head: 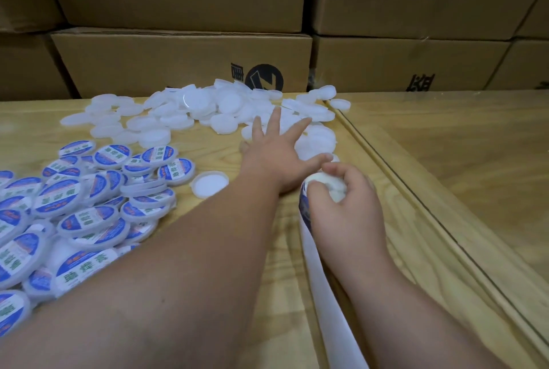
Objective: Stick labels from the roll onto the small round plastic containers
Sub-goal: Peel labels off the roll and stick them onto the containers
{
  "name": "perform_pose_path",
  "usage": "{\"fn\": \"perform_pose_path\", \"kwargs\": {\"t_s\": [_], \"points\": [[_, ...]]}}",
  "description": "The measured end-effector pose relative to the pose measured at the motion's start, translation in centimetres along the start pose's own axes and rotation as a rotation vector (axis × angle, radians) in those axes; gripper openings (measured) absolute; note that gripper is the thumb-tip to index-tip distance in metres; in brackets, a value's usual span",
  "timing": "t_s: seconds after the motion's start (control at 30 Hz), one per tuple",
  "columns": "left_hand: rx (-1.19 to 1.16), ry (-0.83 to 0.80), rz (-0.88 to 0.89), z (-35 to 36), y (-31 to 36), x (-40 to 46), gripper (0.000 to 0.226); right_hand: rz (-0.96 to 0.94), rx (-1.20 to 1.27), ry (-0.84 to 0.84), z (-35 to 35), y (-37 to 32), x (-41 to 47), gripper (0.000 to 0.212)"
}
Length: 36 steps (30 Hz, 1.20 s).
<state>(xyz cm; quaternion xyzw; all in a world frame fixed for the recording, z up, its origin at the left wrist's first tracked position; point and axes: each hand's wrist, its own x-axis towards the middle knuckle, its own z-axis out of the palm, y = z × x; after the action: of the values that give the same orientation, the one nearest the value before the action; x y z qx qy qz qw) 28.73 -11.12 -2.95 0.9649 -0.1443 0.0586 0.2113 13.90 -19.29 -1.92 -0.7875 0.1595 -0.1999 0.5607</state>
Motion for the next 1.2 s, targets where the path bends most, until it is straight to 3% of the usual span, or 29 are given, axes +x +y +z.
{"fn": "perform_pose_path", "kwargs": {"t_s": [0.13,0.3,0.5,0.6,0.77,0.93,1.07,1.2], "points": [[0.080,-0.099,0.026,-0.1,0.5,1.1,0.096,-0.004,0.001,0.001,0.0,0.0,0.0,0.023],[0.040,-0.107,0.070,-0.7,0.2,-0.5,0.091,-0.004,-0.022,-0.015,-0.1,-0.1,0.0,0.033],[-0.036,-0.067,0.096,-0.7,-1.2,-4.8,0.050,-0.008,-0.054,-0.022,-0.5,-0.3,-0.3,0.034],[-0.047,-0.036,0.105,-1.2,-1.5,-7.3,0.052,-0.033,-0.037,-0.025,-0.8,-0.2,-0.5,0.024],[-0.089,-0.040,0.105,-2.5,-1.4,-11.8,0.052,-0.049,-0.100,-0.053,-1.7,-0.2,-1.0,0.029],[-0.110,-0.005,0.092,-3.4,-1.1,-16.6,0.059,-0.183,-0.264,0.115,-3.6,-1.5,-2.1,0.013],[-0.056,-0.009,0.052,-3.4,-0.9,-19.8,0.061,-0.133,-0.359,-0.017,-4.5,-2.1,-2.2,0.058],[-0.150,0.053,0.001,-3.5,-1.0,-21.1,0.071,-0.114,-0.491,-0.218,-3.5,-1.9,-2.8,0.065]]}}
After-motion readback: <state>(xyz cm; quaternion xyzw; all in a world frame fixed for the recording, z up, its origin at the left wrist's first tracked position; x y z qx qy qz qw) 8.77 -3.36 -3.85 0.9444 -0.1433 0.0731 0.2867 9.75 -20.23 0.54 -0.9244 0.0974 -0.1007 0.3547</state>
